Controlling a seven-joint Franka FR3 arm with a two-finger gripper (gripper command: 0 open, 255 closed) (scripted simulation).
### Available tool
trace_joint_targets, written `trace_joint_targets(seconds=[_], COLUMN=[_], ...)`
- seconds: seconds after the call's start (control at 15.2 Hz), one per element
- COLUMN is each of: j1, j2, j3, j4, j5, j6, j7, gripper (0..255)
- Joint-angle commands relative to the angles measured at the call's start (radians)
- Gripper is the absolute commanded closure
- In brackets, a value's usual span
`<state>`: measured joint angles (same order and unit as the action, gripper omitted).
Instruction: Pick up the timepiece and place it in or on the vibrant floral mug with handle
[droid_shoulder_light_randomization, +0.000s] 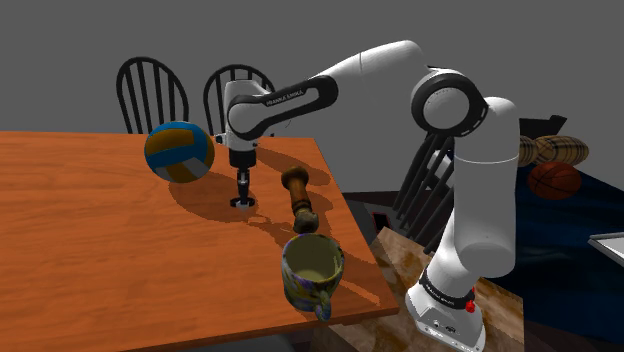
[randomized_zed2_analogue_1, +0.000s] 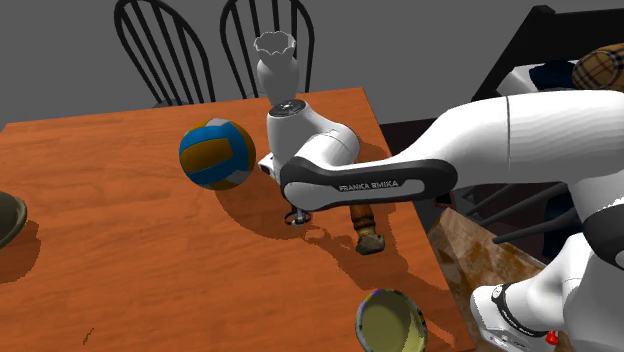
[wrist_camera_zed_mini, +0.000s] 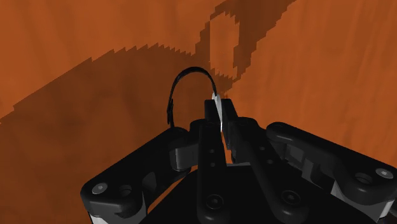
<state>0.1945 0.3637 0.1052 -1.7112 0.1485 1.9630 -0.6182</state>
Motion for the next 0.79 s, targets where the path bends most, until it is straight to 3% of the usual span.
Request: trace_joint_targets(seconds=[0.0, 0.73], j1=[-0.001, -0.003], j2=[-0.011, -0.05], j3=[0.0, 0.001], j4=[0.01, 0.103], j5=[0.0, -0.002], j6=[-0.021, -0.152], j7=[0.003, 0.021], gripper=[255, 255])
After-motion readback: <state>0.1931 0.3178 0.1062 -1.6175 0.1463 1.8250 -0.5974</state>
